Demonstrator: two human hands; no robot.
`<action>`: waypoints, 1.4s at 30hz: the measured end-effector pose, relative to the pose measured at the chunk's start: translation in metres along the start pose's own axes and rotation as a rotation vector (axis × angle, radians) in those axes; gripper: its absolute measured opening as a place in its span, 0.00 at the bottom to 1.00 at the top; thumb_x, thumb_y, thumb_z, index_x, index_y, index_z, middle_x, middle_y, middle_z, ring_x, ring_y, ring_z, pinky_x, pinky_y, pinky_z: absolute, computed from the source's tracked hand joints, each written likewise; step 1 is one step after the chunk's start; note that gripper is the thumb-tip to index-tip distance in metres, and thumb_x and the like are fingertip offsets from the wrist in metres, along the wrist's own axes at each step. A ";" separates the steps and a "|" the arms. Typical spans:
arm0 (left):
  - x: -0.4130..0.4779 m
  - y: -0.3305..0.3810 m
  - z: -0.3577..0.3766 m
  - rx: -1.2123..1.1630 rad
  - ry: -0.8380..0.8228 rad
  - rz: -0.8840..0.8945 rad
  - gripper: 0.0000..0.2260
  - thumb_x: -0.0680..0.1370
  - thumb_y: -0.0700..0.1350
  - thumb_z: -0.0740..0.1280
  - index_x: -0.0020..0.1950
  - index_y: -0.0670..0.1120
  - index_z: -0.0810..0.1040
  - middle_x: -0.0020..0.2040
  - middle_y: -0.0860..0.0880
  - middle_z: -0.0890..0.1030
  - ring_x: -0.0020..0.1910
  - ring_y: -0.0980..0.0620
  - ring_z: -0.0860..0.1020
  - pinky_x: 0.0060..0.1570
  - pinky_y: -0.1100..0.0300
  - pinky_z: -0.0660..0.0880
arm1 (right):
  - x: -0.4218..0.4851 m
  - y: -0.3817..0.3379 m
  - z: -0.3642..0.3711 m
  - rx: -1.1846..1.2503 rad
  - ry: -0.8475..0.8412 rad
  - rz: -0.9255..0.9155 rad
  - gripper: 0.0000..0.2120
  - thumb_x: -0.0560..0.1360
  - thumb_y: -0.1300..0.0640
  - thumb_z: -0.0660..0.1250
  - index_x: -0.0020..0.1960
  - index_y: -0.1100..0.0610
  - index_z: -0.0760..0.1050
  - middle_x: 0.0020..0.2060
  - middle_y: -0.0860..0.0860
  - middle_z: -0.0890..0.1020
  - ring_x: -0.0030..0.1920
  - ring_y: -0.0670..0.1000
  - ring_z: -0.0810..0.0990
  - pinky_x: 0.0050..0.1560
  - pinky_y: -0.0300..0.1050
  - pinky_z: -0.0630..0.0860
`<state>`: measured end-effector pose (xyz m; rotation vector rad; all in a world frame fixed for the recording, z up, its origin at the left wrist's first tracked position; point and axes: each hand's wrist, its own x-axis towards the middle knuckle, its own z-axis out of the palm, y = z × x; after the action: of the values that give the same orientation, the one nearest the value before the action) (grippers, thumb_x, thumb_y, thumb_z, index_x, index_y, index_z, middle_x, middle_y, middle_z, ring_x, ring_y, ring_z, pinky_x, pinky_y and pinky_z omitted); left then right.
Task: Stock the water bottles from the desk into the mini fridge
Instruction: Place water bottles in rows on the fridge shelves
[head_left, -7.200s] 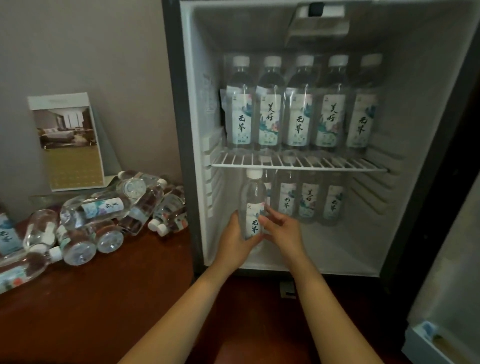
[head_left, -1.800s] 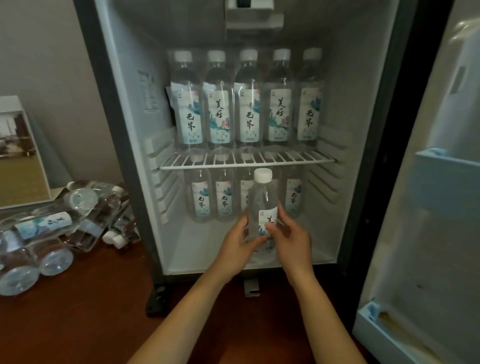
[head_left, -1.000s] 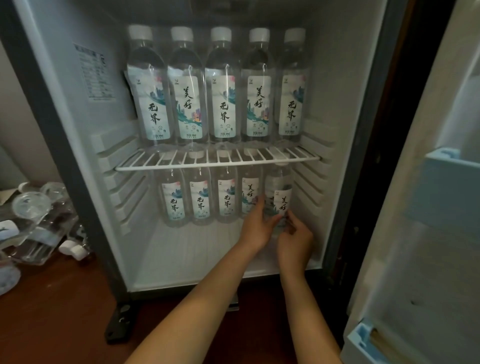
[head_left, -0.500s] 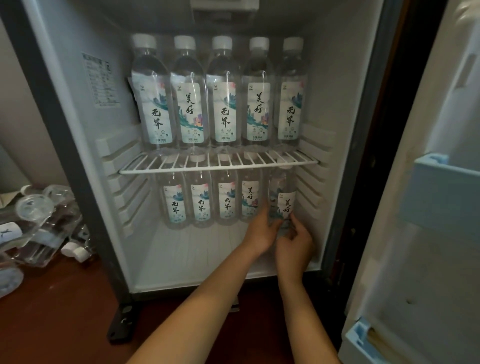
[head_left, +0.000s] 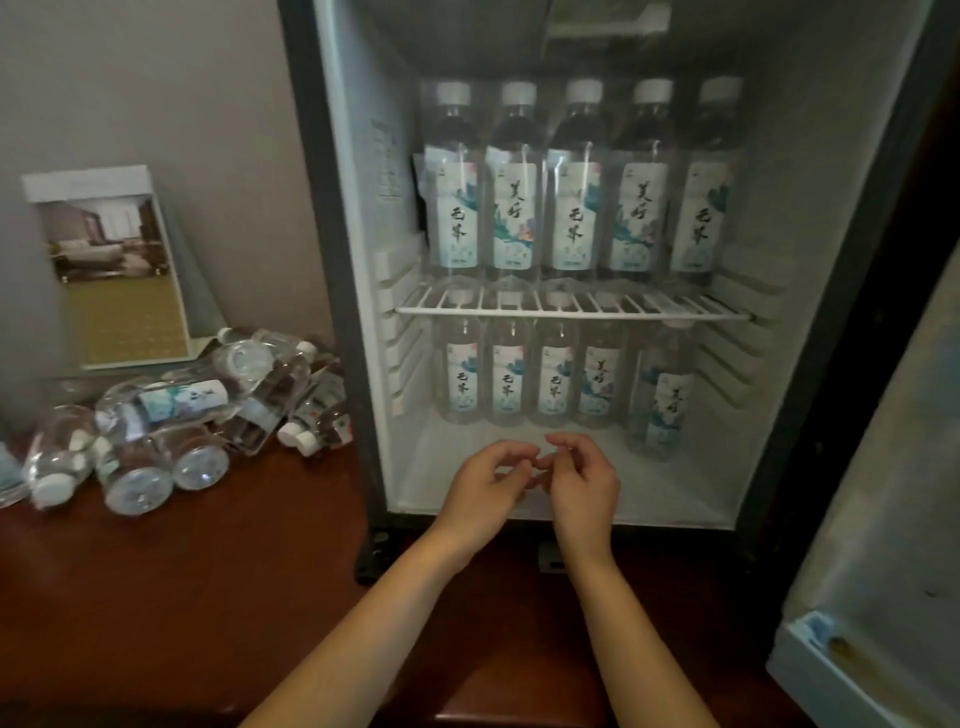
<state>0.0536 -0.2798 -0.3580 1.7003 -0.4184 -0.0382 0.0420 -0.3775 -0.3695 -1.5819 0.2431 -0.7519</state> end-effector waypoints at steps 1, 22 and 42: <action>-0.008 0.000 -0.012 0.005 0.013 -0.006 0.08 0.80 0.40 0.61 0.50 0.51 0.77 0.50 0.50 0.80 0.46 0.55 0.81 0.49 0.62 0.76 | -0.004 -0.002 0.006 0.021 -0.047 0.009 0.14 0.76 0.67 0.57 0.42 0.52 0.76 0.32 0.51 0.79 0.35 0.50 0.79 0.39 0.44 0.76; -0.073 -0.058 -0.243 -0.016 0.674 -0.238 0.09 0.81 0.39 0.59 0.45 0.45 0.77 0.38 0.49 0.78 0.35 0.54 0.76 0.36 0.64 0.70 | -0.069 -0.021 0.198 -0.686 -0.965 -0.290 0.18 0.77 0.57 0.60 0.67 0.55 0.69 0.60 0.56 0.76 0.60 0.55 0.75 0.58 0.46 0.72; -0.035 -0.072 -0.263 -0.002 0.548 -0.221 0.08 0.80 0.35 0.58 0.53 0.37 0.76 0.39 0.48 0.77 0.34 0.56 0.73 0.28 0.74 0.70 | -0.048 0.009 0.276 -0.897 -0.632 -0.163 0.17 0.75 0.57 0.66 0.62 0.54 0.68 0.57 0.57 0.77 0.59 0.59 0.74 0.51 0.51 0.75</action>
<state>0.1078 -0.0118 -0.3876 1.6670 0.1781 0.2612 0.1706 -0.1289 -0.3876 -2.6263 -0.0365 -0.2056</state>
